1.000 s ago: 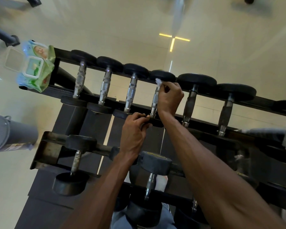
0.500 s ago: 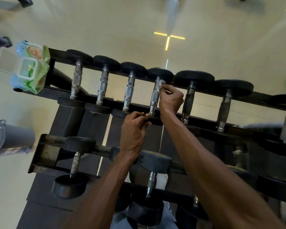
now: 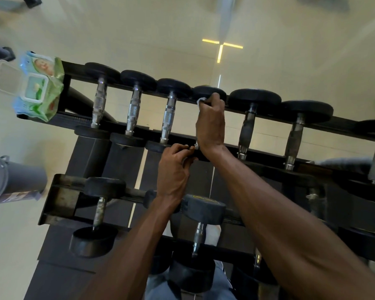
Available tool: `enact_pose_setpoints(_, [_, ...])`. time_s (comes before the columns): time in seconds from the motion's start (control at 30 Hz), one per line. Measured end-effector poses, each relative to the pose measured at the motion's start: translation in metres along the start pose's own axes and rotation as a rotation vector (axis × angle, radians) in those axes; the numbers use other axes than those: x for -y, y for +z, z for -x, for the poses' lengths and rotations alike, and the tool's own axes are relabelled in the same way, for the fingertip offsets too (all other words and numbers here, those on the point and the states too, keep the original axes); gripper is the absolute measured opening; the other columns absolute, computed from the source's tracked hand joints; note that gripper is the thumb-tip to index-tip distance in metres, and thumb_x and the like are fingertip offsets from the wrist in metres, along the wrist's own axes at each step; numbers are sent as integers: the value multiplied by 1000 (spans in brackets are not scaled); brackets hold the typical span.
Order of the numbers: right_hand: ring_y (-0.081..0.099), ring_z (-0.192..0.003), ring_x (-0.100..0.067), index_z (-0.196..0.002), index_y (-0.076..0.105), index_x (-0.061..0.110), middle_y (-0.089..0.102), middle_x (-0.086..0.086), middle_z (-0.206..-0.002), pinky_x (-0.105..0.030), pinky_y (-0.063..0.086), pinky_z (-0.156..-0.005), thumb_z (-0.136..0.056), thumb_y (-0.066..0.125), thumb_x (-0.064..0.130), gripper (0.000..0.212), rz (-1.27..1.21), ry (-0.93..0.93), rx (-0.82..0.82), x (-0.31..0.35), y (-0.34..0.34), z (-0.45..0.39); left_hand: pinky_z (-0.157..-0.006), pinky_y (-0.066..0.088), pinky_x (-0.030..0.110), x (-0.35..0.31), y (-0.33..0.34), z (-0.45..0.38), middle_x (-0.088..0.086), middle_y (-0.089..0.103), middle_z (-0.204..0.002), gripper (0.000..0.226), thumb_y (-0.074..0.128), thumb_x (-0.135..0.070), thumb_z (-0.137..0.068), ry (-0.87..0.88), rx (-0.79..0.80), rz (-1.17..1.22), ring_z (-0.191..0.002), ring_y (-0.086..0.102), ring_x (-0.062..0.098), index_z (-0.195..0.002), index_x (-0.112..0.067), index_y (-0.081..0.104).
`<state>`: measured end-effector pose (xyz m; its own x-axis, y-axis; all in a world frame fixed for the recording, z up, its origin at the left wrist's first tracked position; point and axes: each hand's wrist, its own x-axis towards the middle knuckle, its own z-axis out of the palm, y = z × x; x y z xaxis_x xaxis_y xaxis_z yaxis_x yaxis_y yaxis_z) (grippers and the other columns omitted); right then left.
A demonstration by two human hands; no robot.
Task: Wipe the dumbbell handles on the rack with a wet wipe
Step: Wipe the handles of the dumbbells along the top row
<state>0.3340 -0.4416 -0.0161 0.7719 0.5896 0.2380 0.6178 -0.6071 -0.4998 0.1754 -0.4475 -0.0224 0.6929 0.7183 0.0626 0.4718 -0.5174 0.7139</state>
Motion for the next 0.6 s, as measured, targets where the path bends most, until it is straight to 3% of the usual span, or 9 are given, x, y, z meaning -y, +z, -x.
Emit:
enact_pose_setpoints(0.13, [50,-109,-23,-106,71,1,50,-12,-133,-28,58,-76,-90,59,-11,23,128,-55,127,7,-6,-6,-79,57,41,-1,-1,-2,2,70,-102,18,81,-15,-86,11,-9,13,-93,66,22,-103,-11,80])
enact_pose_setpoints(0.23, [52,-103,-21,-105,69,-1,52,-13,-124,-29,59,-74,-95,57,-7,17,68,-100,174,-3,-13,0,-78,57,43,-2,-1,-1,2,70,-101,16,81,-14,-86,11,-15,24,-92,66,23,-102,-10,80])
enact_pose_setpoints(0.4, [49,-95,-14,-103,72,10,49,-2,-107,-28,54,-76,-100,61,22,16,27,-584,583,-38,-40,28,-80,56,41,-2,-1,0,0,69,-102,16,80,-15,-87,23,-11,11,-95,64,21,-103,-12,80])
enact_pose_setpoints(0.47, [53,-92,-14,-110,73,9,51,-2,-107,-25,54,-77,-101,59,19,19,9,-538,505,-46,-43,8,-80,56,41,-1,-1,-1,0,69,-101,16,82,-16,-86,16,-28,10,-94,66,22,-101,-12,80])
enact_pose_setpoints(0.6, [60,-87,-12,-108,77,7,61,-5,-104,-12,51,-76,-93,69,4,18,-159,-208,250,-49,-38,-21,-80,58,41,-4,1,1,1,70,-101,17,84,-15,-84,-7,-43,16,-93,68,23,-100,-10,80])
